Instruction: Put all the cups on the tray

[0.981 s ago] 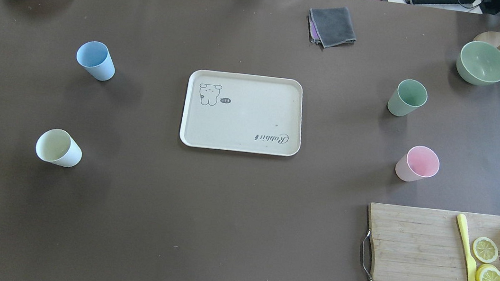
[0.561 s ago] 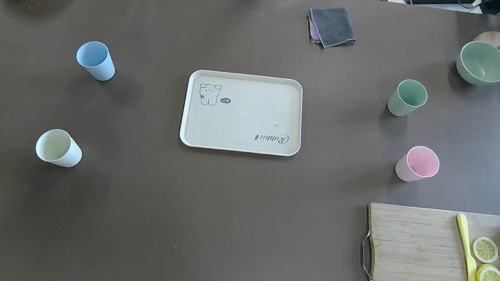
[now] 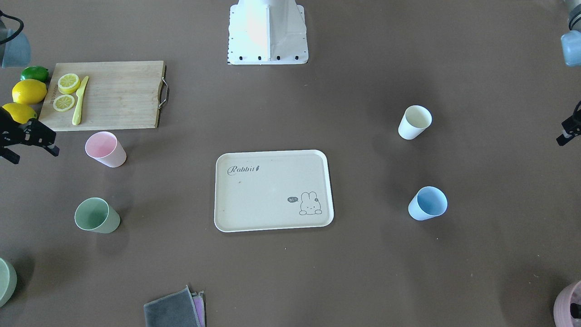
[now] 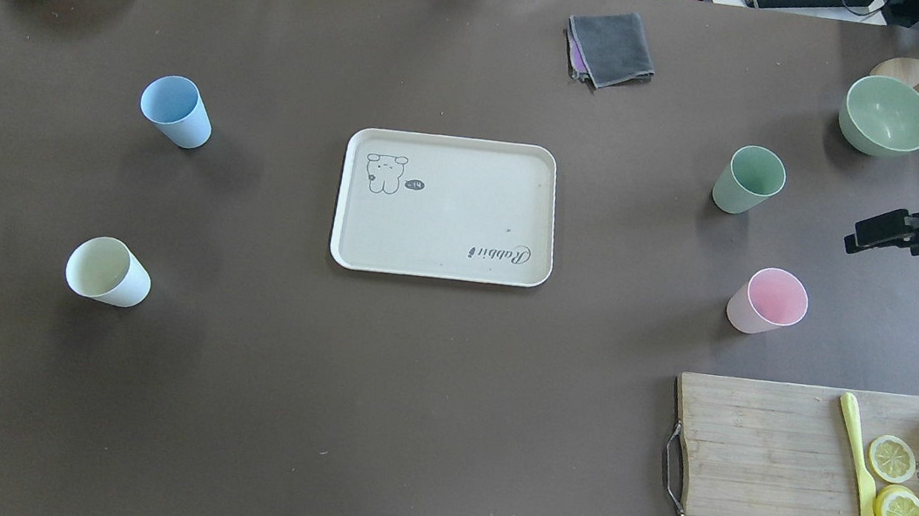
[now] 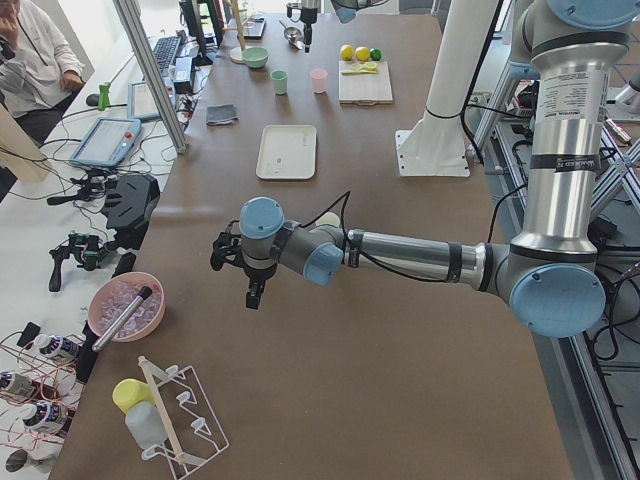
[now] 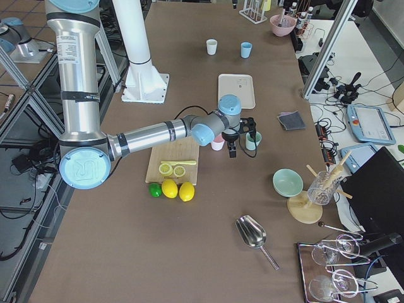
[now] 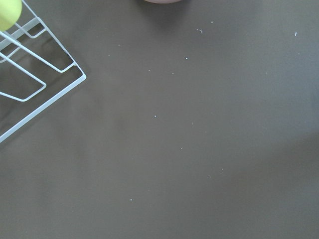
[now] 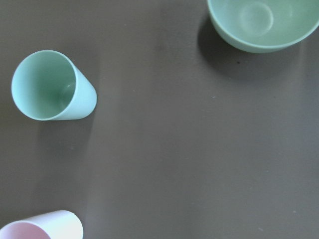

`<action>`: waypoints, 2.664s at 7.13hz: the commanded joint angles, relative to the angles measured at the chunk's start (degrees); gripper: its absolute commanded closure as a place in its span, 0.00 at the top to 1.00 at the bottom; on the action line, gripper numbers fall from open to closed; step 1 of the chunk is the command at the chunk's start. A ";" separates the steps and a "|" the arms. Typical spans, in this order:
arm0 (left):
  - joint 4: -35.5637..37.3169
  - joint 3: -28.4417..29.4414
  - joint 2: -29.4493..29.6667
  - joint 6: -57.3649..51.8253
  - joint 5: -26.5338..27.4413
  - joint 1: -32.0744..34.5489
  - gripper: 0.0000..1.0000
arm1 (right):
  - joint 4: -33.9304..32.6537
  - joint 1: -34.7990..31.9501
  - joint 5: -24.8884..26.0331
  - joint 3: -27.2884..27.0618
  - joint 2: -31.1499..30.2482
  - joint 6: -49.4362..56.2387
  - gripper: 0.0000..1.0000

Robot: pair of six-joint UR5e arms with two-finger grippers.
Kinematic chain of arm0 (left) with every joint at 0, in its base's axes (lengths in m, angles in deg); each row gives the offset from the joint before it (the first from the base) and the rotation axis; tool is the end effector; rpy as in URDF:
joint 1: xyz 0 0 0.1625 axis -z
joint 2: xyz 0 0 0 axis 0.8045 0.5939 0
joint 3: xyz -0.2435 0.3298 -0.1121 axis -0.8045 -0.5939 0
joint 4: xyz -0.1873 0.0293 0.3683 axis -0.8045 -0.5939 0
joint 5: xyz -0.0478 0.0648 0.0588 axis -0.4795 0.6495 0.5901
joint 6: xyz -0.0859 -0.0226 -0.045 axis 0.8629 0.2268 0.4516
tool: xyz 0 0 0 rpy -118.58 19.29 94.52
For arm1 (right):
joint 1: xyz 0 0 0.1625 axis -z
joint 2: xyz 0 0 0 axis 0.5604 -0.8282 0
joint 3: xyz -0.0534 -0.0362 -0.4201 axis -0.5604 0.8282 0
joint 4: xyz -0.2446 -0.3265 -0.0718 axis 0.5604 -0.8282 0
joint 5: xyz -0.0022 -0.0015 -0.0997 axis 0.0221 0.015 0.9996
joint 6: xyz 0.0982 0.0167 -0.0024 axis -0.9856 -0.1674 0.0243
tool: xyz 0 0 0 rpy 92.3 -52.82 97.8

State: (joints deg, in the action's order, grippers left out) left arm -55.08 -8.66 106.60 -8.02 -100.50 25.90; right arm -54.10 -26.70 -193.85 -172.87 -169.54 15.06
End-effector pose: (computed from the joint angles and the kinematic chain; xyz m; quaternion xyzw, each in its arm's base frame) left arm 0.0329 -0.5240 0.5713 0.1118 0.4104 0.0213 0.9048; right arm -0.1914 -0.4891 0.4942 0.0808 -0.4277 -0.0339 0.8996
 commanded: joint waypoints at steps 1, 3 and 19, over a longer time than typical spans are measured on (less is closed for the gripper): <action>-0.62 -0.28 0.71 2.93 0.13 -0.54 0.98 | 0.70 4.43 0.58 0.29 0.46 -3.06 0.98; -0.53 -0.11 0.72 2.95 0.22 -0.63 0.98 | 0.70 4.98 0.67 0.47 0.55 -3.16 0.94; -2.71 -16.63 -4.19 36.17 13.21 -34.18 0.94 | -0.27 13.84 1.46 8.19 24.27 -23.11 0.00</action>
State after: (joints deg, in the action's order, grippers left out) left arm -56.11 -25.21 104.06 27.93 -89.38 -4.60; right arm -54.38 -14.12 -193.84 -166.03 -147.97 -6.91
